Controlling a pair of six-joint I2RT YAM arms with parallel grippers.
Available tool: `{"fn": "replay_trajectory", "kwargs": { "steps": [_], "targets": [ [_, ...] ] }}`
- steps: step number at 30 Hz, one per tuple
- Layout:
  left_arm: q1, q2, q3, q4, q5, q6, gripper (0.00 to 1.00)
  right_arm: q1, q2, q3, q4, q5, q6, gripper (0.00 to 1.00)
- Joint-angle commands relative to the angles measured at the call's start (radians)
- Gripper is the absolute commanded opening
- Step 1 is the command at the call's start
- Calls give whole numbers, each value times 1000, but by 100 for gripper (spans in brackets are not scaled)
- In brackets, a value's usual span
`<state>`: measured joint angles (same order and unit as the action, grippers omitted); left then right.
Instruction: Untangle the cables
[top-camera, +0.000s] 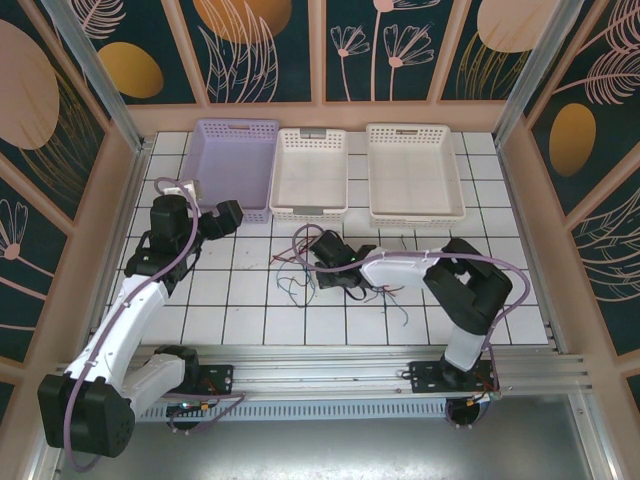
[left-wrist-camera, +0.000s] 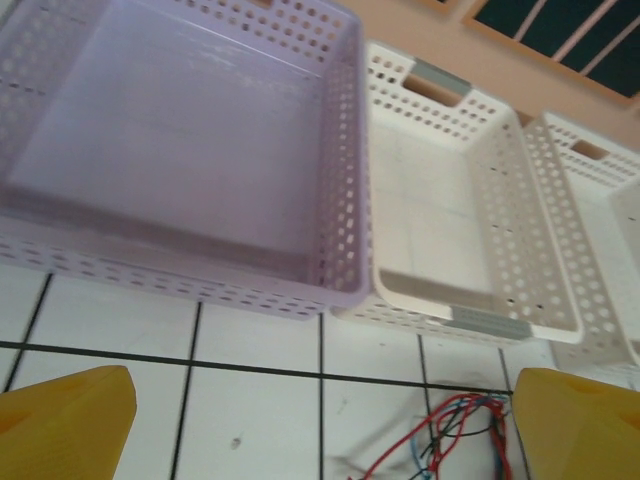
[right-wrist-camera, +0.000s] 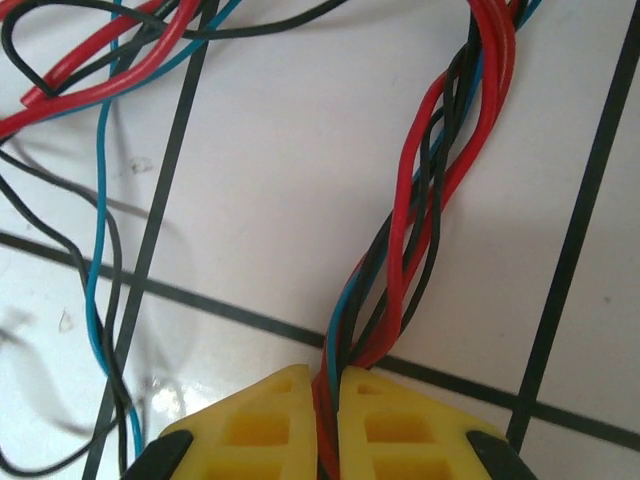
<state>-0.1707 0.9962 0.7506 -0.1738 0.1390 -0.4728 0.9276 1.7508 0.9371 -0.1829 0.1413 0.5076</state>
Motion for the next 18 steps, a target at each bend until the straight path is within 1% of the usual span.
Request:
{"fn": "replay_trajectory", "kwargs": {
  "steps": [1,6,7,8,12,15,18],
  "targets": [
    [-4,-20,-25,77,134,-41,96,0,-73,-20,-61,-77,-52,0],
    [-4,-11,-66,163,293,-112,97,-27,-174,-16,-65,-121,-108,0],
    [-3,-10,-71,170,301,-123,97,-36,-187,-15,-66,-121,-115,0],
    [-4,-9,-77,176,309,-136,97,-47,-206,-15,-66,-157,-124,0],
    [-4,-8,-98,191,326,-158,96,-72,-252,-7,-74,-200,-148,0],
    [-6,-7,-116,208,344,-181,97,-76,-287,-9,-61,-238,-158,0],
    [-12,2,-142,255,388,-221,96,-75,-322,-6,-55,-274,-165,0]
  ]
}}
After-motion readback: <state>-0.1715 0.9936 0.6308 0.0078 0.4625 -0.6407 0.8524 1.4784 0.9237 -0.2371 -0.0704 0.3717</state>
